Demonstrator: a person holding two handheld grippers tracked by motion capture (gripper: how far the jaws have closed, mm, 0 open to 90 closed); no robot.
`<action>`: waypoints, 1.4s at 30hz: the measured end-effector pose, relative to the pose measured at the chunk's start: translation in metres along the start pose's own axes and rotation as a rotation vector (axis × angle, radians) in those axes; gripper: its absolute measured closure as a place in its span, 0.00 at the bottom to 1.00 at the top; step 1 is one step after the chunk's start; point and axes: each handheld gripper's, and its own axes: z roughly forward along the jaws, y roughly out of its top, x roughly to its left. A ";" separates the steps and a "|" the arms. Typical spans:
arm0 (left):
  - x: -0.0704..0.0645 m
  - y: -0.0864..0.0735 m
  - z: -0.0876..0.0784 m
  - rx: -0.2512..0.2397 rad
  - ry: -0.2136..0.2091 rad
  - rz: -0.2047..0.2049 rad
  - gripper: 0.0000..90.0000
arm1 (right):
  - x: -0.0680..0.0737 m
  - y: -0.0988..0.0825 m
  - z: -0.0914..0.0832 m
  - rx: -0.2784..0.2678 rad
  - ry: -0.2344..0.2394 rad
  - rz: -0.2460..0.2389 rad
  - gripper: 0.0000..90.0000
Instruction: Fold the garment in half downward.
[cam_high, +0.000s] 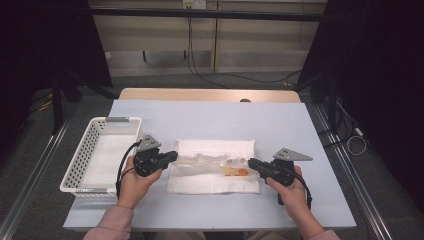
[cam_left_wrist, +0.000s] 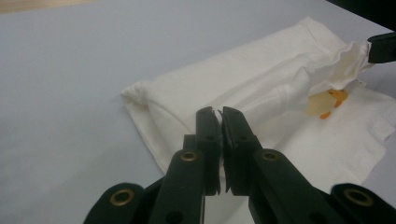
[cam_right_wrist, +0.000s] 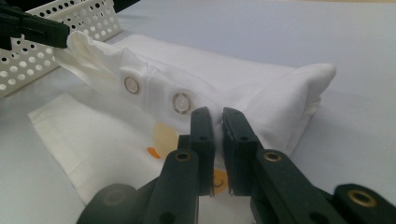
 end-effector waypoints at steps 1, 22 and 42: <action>0.000 0.000 0.000 0.006 0.002 0.003 0.96 | 0.000 0.000 0.000 -0.001 0.001 -0.002 0.93; -0.002 -0.015 0.009 0.060 -0.029 -0.016 0.95 | -0.001 -0.002 0.002 0.017 0.000 0.006 0.93; -0.004 -0.012 -0.003 0.049 -0.029 0.000 0.96 | 0.006 -0.003 -0.003 0.019 0.018 0.004 0.93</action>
